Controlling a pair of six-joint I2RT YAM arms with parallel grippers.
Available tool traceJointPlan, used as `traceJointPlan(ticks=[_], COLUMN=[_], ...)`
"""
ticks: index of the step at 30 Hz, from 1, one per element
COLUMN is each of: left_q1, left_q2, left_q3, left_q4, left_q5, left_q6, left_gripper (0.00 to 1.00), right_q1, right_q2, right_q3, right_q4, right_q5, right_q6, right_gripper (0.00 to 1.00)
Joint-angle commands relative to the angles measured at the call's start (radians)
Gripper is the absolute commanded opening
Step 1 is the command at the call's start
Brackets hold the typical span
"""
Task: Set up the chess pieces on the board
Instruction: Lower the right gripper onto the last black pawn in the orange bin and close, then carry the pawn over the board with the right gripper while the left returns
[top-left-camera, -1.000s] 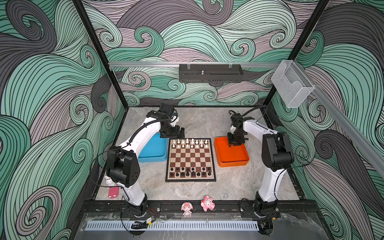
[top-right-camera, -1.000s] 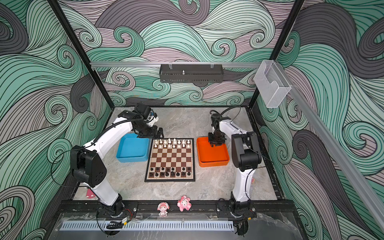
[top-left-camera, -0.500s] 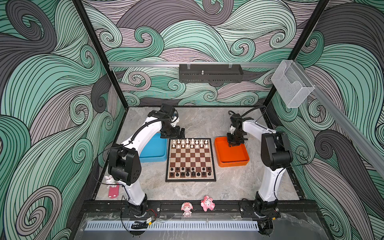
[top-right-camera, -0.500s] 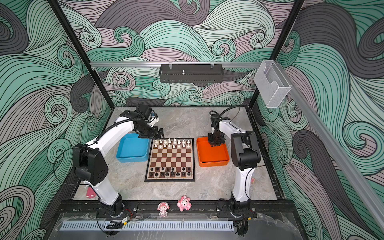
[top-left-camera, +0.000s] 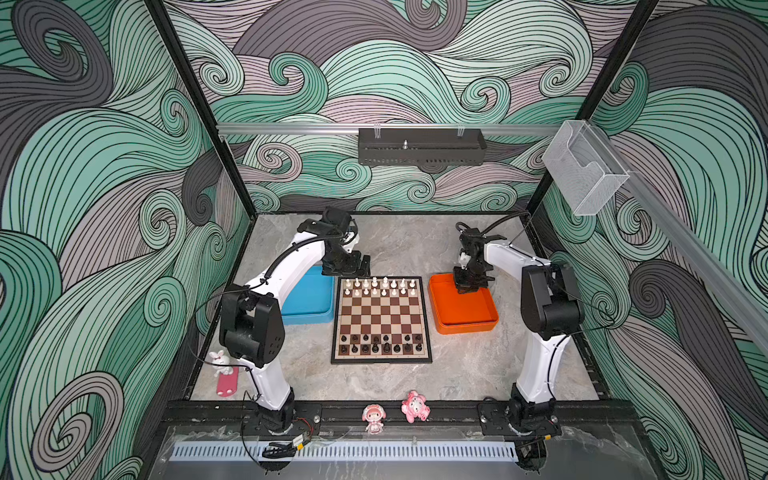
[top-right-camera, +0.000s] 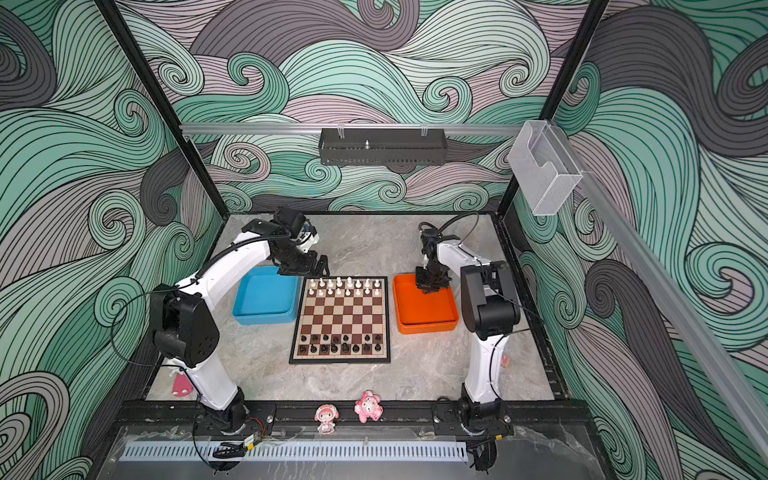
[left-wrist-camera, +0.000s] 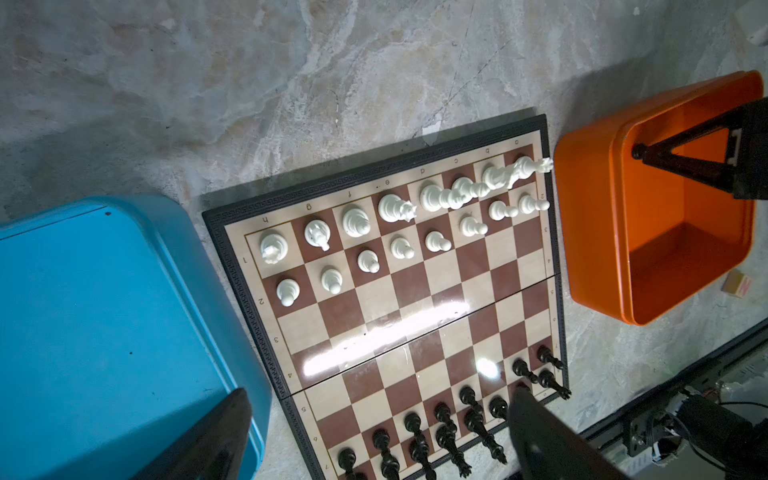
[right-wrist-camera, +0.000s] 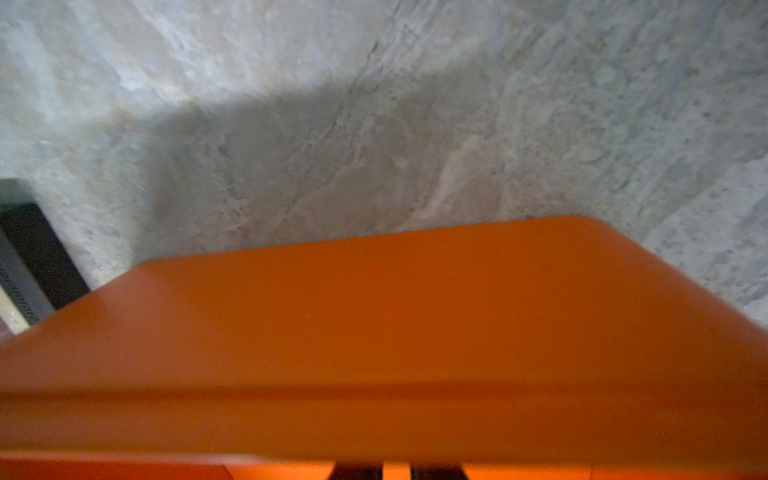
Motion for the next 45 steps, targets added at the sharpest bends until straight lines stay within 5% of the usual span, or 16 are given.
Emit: traceJointPlan(ticks=[1, 19, 35, 45], left_q1=[0.008, 0.093, 0.427, 0.506], left_q2=[0.014, -0.077, -0.281, -0.372], left_q3=[0.04, -0.023, -0.238, -0.343], left_q4=[-0.027, -0.016, 0.012, 0.035], left_q5=[0.003, -0.001, 0.019, 0.069], left_q6=[-0.001, -0.021, -0.112, -0.143], left_gripper=[0.99, 0.99, 0.99, 0.99], right_q1=[-0.002, 0.056, 0.589, 0.743], right_q2=[-0.015, -0.216, -0.24, -0.129], right_q3=[0.01, -0.029, 0.03, 0.034], right_q4=[-0.009, -0.091, -0.142, -0.087], right_q5=[-0.01, 0.002, 0.03, 0.021], right_q6=[-0.011, -0.003, 0.155, 0.228], right_gripper=[0.13, 0.1, 0.11, 0.1])
